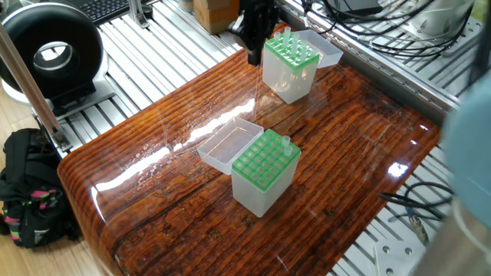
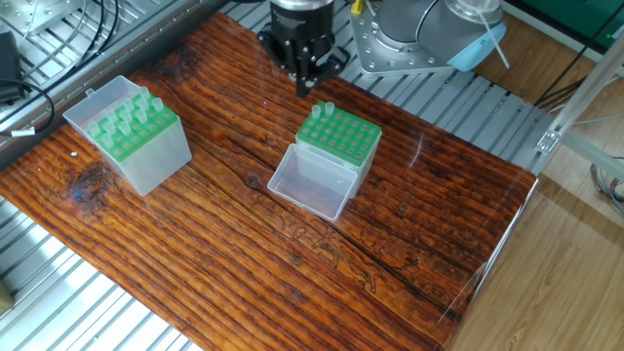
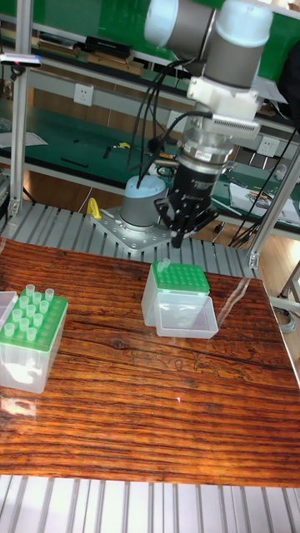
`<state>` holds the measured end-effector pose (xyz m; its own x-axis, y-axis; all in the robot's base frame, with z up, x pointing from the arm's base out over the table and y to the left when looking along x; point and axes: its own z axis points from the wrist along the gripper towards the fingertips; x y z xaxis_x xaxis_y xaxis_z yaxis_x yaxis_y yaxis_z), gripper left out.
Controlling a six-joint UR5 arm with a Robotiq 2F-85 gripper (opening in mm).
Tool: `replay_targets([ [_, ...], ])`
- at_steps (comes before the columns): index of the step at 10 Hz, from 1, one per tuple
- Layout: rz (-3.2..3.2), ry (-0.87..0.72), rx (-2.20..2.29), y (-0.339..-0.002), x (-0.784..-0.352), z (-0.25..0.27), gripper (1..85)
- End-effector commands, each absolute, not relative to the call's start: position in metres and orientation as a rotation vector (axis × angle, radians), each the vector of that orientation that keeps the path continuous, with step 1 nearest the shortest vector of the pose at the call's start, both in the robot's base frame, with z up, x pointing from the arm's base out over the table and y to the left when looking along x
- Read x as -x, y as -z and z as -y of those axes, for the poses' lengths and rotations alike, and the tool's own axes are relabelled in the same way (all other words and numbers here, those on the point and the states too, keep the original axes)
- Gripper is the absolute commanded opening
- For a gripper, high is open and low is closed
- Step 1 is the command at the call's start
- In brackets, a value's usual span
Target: Transfer all large pipette tips from one holder to another
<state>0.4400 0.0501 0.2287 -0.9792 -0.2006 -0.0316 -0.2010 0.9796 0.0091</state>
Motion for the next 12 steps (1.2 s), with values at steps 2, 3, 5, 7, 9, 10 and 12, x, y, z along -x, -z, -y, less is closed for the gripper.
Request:
replay_targets([
  [2,-3.062,-0.038,0.362,-0.217,-0.456,-0.049,14.7],
  [3,-3.069,-0.068,0.359,-0.22,-0.459,-0.051,15.7],
  [5,-3.081,-0.066,0.354,-0.226,-0.467,-0.047,15.7],
  [7,-3.114,-0.184,0.321,-0.228,-0.457,-0.065,25.7],
  [9,-3.059,-0.176,0.332,-0.228,-0.471,-0.066,29.0],
  [10,-3.063,-0.161,0.302,-0.228,-0.471,-0.063,28.7],
  [12,-3.122,-0.019,0.164,-0.212,-0.463,-0.034,23.0],
])
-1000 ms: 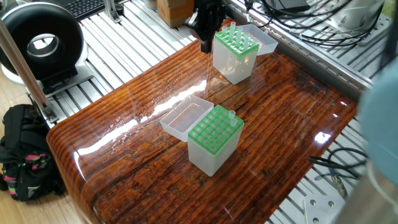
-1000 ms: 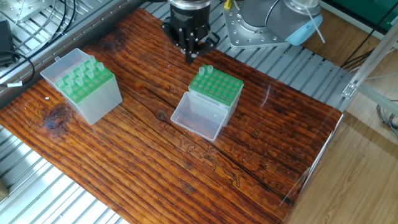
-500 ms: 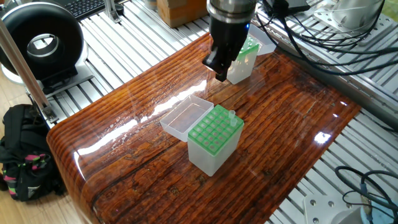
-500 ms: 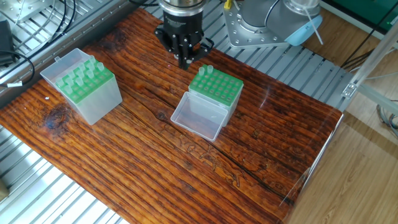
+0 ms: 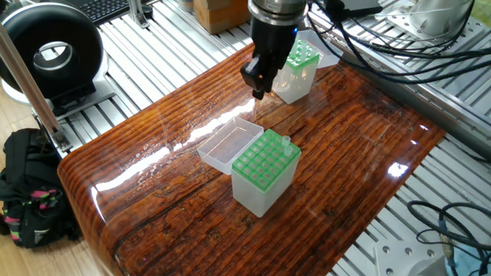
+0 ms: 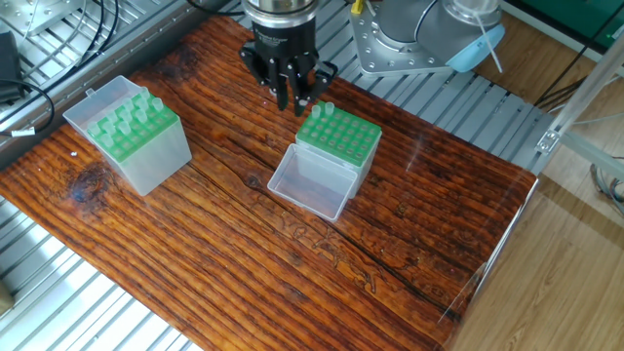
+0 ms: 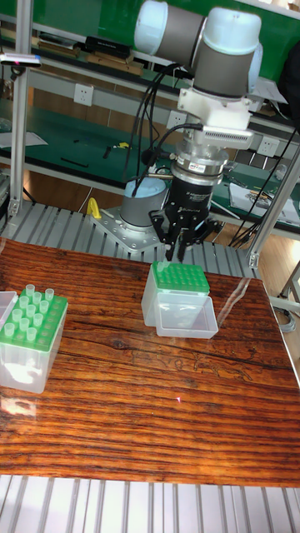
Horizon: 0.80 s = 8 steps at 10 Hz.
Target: Transfer all large pipette tips from one holder to another
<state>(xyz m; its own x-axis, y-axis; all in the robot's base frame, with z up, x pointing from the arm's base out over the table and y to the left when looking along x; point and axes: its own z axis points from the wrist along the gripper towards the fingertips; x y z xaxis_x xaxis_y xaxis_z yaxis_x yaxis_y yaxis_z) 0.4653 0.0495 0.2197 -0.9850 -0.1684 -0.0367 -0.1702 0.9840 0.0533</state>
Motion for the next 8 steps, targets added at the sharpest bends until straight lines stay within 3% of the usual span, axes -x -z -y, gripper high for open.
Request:
replay_targets([
  [1,-3.147,-0.021,0.12,-0.213,-0.451,-0.033,22.3],
  [4,-3.142,-0.021,0.083,-0.213,-0.419,-0.039,23.3],
  [5,-3.112,-0.053,0.101,-0.206,-0.414,-0.043,32.0],
  [8,-3.08,-0.006,0.087,-0.184,-0.41,-0.037,34.0],
])
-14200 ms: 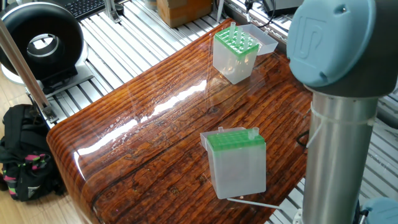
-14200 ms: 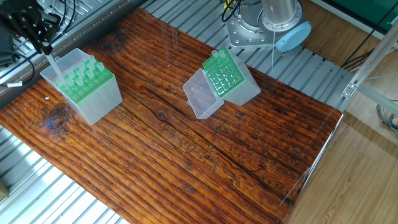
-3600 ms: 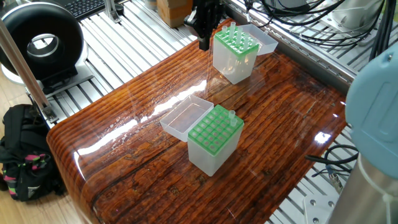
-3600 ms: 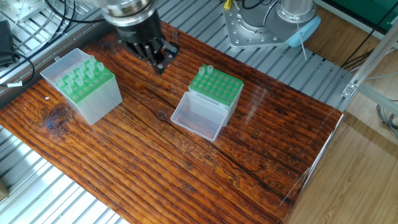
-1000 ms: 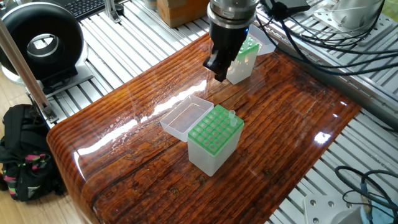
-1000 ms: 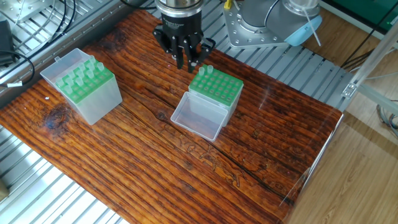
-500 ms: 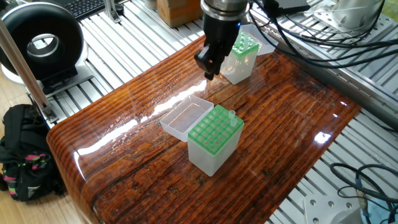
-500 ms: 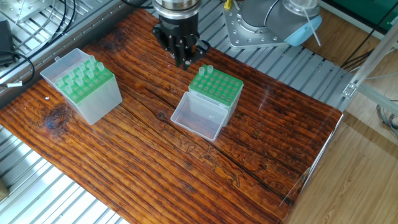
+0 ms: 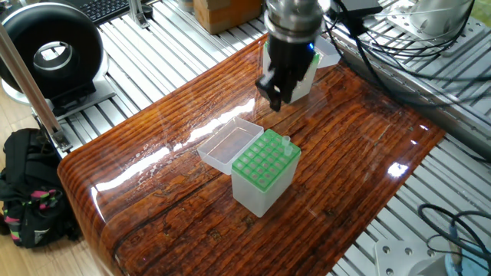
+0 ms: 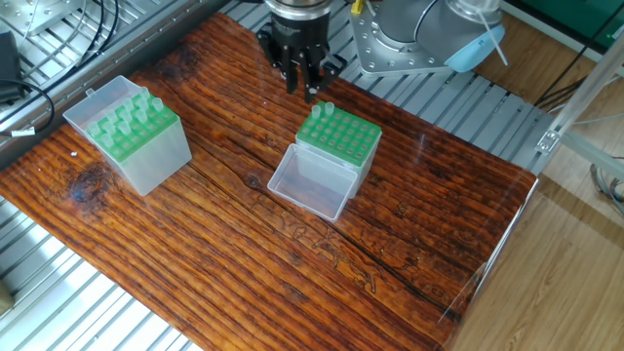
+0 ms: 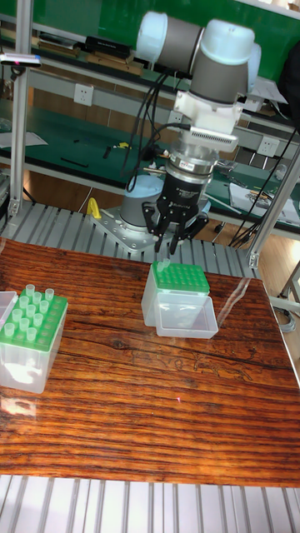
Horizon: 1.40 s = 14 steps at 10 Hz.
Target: Transfer all large pipette tips from one holder to another
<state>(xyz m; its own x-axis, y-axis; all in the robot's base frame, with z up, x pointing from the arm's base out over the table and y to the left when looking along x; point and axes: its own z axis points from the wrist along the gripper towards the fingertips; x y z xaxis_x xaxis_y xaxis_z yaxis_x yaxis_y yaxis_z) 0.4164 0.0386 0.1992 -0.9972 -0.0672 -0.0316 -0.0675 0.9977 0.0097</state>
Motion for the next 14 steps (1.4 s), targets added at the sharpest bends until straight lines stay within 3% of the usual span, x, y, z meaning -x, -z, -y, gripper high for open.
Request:
replay_targets([
  [1,-3.069,-0.003,0.091,-0.18,-0.415,-0.036,37.3],
  [3,-3.057,-0.008,0.072,-0.175,-0.42,-0.038,40.7],
  [7,-3.058,-0.073,0.037,-0.174,-0.42,-0.055,39.3],
  [14,-3.094,-0.039,0.027,-0.156,-0.421,-0.058,36.3],
])
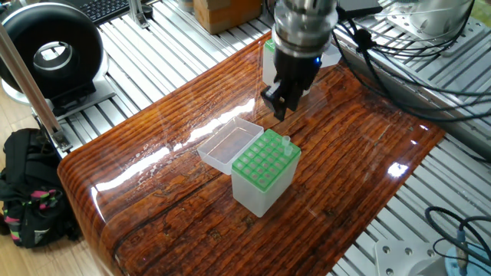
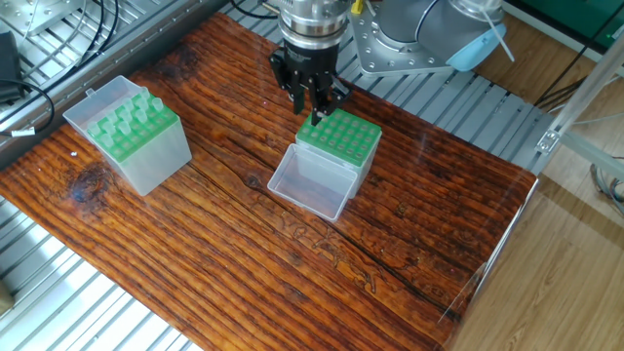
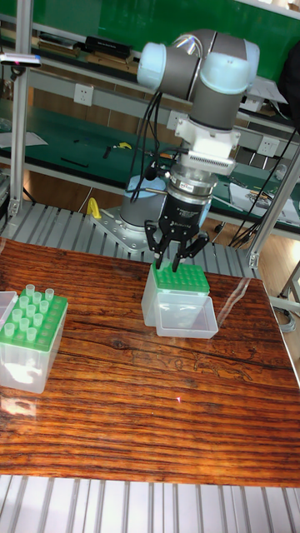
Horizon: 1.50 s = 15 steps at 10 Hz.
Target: Transfer all large pipette tips from one holder to another
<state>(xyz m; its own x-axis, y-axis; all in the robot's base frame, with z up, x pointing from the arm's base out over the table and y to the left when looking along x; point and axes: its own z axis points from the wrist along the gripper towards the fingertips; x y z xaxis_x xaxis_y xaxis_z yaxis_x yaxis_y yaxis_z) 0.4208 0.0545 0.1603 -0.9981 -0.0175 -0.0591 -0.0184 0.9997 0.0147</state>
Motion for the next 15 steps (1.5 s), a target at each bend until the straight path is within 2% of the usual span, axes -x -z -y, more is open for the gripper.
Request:
replay_targets([
  [1,-3.092,-0.036,0.041,-0.153,-0.425,-0.056,36.3],
  [4,-3.097,-0.022,0.049,-0.148,-0.427,-0.057,36.0],
  [7,-3.162,-0.014,0.03,-0.15,-0.404,-0.057,34.0],
  [15,-3.169,-0.039,0.055,-0.144,-0.393,-0.047,33.3],
])
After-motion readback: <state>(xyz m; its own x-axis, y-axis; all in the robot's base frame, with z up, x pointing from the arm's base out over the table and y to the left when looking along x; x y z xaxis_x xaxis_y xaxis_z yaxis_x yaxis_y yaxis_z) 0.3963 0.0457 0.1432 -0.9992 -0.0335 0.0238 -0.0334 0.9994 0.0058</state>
